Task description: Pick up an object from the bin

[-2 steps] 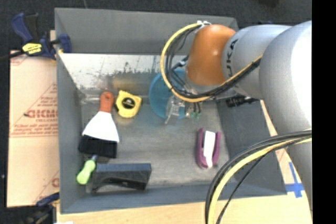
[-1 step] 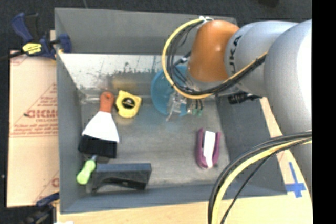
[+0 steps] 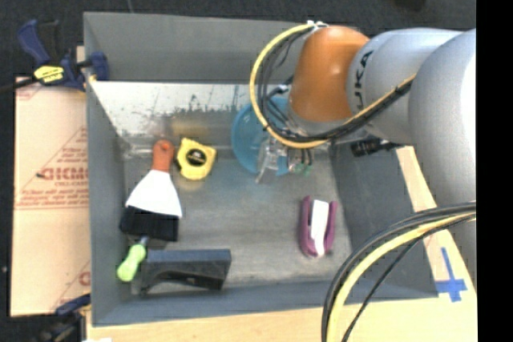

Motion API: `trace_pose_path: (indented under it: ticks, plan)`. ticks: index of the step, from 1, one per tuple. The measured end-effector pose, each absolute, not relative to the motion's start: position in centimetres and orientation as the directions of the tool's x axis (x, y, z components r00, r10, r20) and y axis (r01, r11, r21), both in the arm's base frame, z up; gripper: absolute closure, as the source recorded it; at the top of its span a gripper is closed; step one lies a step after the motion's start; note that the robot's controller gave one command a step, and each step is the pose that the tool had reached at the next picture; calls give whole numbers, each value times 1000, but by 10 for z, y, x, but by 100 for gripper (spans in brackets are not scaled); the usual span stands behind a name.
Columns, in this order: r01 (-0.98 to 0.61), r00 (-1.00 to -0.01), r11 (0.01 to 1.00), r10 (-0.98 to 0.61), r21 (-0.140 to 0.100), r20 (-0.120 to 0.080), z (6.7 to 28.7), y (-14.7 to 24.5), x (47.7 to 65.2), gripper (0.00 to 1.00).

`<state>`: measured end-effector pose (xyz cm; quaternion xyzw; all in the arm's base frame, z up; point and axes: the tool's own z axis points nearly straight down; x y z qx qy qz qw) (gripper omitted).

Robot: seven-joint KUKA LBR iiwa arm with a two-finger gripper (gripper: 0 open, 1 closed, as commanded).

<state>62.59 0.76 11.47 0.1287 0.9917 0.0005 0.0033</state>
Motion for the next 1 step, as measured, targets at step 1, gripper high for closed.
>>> trace_pose_path:
  ticks: [1]
  plan:
    - [254, -967, 967, 254, 2, -8, 127, 8, 626, 100]
